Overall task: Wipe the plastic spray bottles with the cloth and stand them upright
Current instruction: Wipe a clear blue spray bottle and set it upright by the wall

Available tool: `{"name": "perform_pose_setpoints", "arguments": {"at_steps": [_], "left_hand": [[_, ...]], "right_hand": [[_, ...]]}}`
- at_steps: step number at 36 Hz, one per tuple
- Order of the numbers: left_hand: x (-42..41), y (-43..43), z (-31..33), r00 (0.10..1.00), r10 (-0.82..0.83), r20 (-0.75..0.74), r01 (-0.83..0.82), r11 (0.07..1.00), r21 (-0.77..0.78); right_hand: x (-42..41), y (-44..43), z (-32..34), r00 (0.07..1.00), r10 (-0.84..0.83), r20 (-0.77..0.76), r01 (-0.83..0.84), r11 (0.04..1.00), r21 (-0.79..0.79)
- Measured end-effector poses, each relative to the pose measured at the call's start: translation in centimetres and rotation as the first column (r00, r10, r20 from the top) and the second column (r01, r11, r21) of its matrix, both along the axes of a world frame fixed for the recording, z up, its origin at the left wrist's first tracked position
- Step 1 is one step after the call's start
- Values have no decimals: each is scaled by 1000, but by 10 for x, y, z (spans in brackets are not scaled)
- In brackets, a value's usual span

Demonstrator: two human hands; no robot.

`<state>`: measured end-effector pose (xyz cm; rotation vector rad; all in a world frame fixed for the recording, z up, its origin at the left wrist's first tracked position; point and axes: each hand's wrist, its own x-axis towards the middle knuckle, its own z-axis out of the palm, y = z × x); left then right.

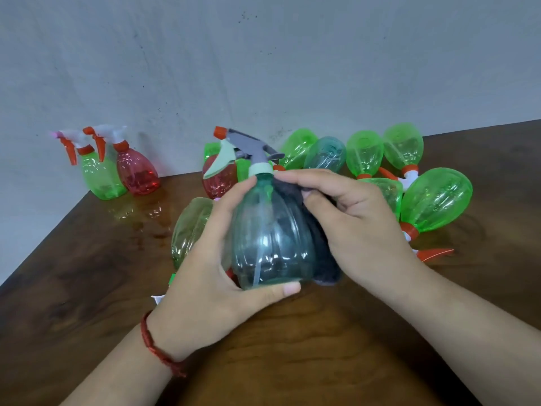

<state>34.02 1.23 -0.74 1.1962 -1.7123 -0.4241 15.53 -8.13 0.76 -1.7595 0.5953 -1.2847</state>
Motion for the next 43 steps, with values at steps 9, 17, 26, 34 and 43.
{"name": "perform_pose_setpoints", "arguments": {"at_steps": [9, 17, 26, 34, 43], "left_hand": [[3, 0, 7, 991, -10, 132, 11, 1000, -2], [9, -6, 0, 985, 169, 22, -168, 984, -57], [15, -7, 5, 962, 216, -168, -225, 974, -34], [14, -5, 0, 990, 90, -112, -93, 996, -18], [11, 0, 1, 996, -90, 19, 90, 996, 11]], "right_hand": [[-3, -2, -3, 998, -49, -47, 43, 992, -122], [0, 10, -9, 983, -129, -127, 62, 900, -431], [-1, 14, -14, 975, -149, -163, 26, 810, -586], [4, 8, -10, 999, -45, -26, 39, 979, -201], [-1, 0, -3, 999, -42, -5, 41, 994, -104]]}}
